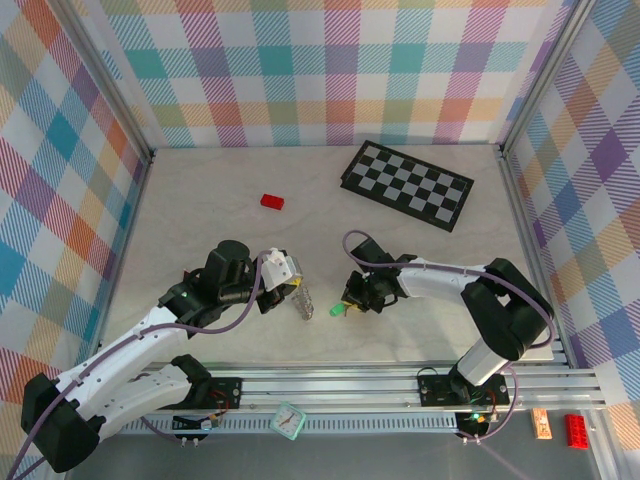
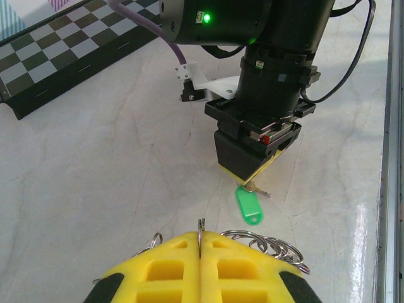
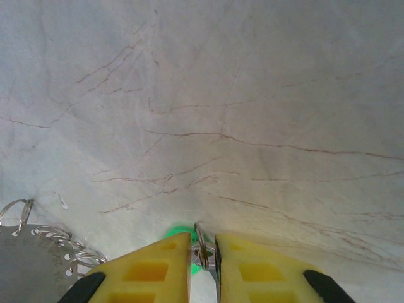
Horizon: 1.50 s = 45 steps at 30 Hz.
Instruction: Put the keys on the keyring
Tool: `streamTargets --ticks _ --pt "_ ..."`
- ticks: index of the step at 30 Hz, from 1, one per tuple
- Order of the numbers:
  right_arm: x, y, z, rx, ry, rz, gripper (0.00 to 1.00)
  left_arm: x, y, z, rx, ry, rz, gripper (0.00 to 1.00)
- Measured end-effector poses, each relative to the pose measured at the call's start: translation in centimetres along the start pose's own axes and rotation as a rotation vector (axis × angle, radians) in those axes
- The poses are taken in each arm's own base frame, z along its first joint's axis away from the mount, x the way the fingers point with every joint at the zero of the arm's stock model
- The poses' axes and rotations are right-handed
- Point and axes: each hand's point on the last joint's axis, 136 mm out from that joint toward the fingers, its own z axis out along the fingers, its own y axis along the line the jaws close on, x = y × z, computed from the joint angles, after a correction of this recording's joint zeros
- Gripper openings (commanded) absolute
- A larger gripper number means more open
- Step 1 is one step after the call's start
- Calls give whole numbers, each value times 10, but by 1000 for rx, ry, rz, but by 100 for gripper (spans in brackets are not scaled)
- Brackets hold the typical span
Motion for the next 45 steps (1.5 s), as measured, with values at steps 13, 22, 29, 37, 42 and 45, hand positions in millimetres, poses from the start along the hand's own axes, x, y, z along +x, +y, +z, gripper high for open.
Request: streamTargets --ticks 13,22,29,37,42,45 --pt "-2 2 -2 10 -5 -24 6 0 0 0 3 0 0 0" --pt "-3 3 -3 13 -7 -35 9 0 0 0 3 0 0 0" --pt "-4 6 -2 11 -8 -47 0 0 0 0 3 0 0 0" --pt "-4 5 -1 15 -4 -46 6 0 0 0 3 0 2 0" --pt "-4 5 0 17 -1 -50 10 0 0 0 3 0 3 0" --pt "-4 5 1 20 0 -52 10 0 0 0 3 0 3 0"
